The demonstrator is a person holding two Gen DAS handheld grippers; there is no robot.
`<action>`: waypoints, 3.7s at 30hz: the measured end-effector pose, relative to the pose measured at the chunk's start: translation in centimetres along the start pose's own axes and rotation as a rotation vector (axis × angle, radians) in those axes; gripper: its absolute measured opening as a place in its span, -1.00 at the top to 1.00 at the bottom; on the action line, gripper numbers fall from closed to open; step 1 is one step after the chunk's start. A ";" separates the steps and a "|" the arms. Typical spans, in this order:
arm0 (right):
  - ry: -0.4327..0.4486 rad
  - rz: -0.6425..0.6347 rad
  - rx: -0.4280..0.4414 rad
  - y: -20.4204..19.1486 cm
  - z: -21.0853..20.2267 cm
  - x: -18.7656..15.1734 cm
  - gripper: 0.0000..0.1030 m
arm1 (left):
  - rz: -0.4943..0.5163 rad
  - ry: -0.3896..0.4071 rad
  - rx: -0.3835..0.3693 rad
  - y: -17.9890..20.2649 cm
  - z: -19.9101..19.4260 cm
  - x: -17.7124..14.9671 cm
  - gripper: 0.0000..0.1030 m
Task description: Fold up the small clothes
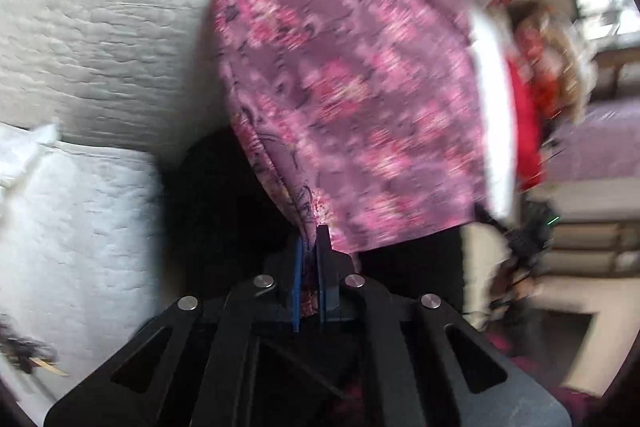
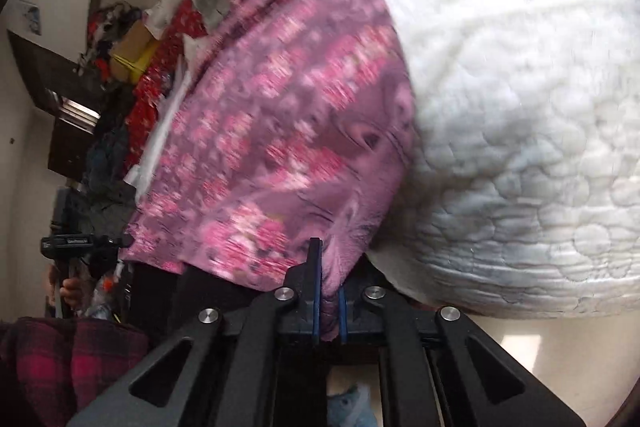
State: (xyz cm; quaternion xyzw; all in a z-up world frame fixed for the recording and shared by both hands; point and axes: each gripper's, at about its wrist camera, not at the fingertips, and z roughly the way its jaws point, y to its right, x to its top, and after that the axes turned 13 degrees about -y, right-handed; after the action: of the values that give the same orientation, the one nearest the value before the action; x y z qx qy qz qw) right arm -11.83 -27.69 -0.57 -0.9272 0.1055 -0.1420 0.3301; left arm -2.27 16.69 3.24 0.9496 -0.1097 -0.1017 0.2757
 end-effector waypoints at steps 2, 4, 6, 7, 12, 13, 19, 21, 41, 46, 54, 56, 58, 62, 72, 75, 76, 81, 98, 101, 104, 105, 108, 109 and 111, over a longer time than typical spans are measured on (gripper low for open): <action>0.051 -0.009 0.038 -0.9 -1.1 0.3 0.90 | -0.015 0.021 -0.091 -0.2 -0.7 0.5 0.93; 0.100 -0.013 0.078 -1.6 -2.3 0.6 0.90 | -0.027 0.051 -0.180 -0.5 -1.6 1.2 0.93; 0.148 -0.010 0.120 -2.3 -3.5 1.1 0.90 | -0.033 0.076 -0.245 -0.4 -2.2 1.8 0.93; 0.162 -0.009 0.136 -2.4 -4.0 1.5 0.90 | -0.035 0.086 -0.262 -0.2 -2.4 2.1 0.93; 0.233 -0.017 0.193 -4.0 -5.8 4.2 0.90 | -0.050 0.141 -0.338 -0.2 -3.5 4.4 0.93; 0.242 -0.022 0.194 -4.4 -6.0 4.8 0.90 | -0.058 0.152 -0.350 -0.4 -3.7 4.8 0.93; 0.284 -0.031 0.214 -5.8 -6.3 9.2 0.90 | -0.095 0.244 -0.413 -1.7 -5.6 8.0 0.93; 0.299 -0.031 0.220 -6.0 -6.2 10.9 0.90 | -0.106 0.297 -0.422 -2.1 -6.5 9.4 0.93; 0.419 0.163 0.202 -2.1 -1.1 34.4 0.90 | -0.165 0.500 -0.392 -3.1 -8.9 32.9 0.93; 0.454 0.235 0.160 -0.5 1.0 38.7 0.90 | -0.233 0.474 -0.340 -4.4 -7.3 38.4 0.93; 0.397 0.320 0.118 1.0 2.1 39.8 0.52 | -0.332 0.378 -0.497 -7.7 -6.8 39.2 0.82; 0.476 0.299 0.165 1.1 0.0 38.3 -0.04 | -0.329 0.447 -0.510 -8.1 -8.7 38.1 0.51; 0.530 0.295 0.179 1.7 -1.5 37.0 -0.12 | -0.324 0.502 -0.540 -8.3 -10.2 37.1 0.20; 0.423 0.279 -0.042 1.9 -0.7 36.7 -0.12 | -0.242 0.497 -0.465 -6.3 -10.4 35.8 0.16; 0.443 0.167 -0.220 -1.9 2.7 39.1 0.89 | -0.124 0.386 -0.140 -2.2 -2.7 36.2 0.22; 0.299 0.283 -0.285 1.3 4.6 40.0 0.87 | -0.178 0.364 -0.200 -3.2 -3.5 36.1 0.27; 0.279 0.288 -0.282 1.7 4.8 39.8 0.86 | -0.187 0.357 -0.211 -3.5 -3.8 35.9 0.27; 0.413 0.151 -0.203 -1.9 1.4 36.0 0.71 | -0.076 0.384 -0.160 -1.6 -5.6 31.4 0.07; 0.145 0.091 -0.435 -1.7 3.5 26.9 0.25 | -0.004 0.298 0.083 0.4 -0.6 25.7 -0.20; 0.168 0.078 -0.439 -1.1 4.1 25.5 0.38 | 0.052 0.326 0.185 2.2 -0.1 25.1 -0.21; 0.182 0.105 -0.466 -2.1 3.5 25.2 0.35 | 0.049 0.305 0.203 3.4 -0.4 24.6 -0.21; 0.207 0.089 -0.460 -2.7 3.1 25.0 0.33 | 0.047 0.304 0.204 3.6 -0.4 24.4 -0.22; 0.288 0.041 -0.447 -4.4 2.1 24.1 0.29 | 0.031 0.298 0.242 3.0 0.2 24.1 -0.22; 0.278 0.035 -0.448 -4.7 2.6 24.3 0.29 | 0.035 0.306 0.250 3.4 0.6 24.2 -0.22; 0.191 0.033 -0.523 -4.1 4.5 24.6 0.27 | 0.041 0.314 0.270 3.4 0.7 24.1 -0.25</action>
State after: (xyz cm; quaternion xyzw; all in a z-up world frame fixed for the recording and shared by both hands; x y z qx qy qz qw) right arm 13.18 -29.11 3.46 -0.9615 0.1844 -0.1914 0.0704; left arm 20.11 7.19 1.32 0.9796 -0.0973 0.0687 0.1618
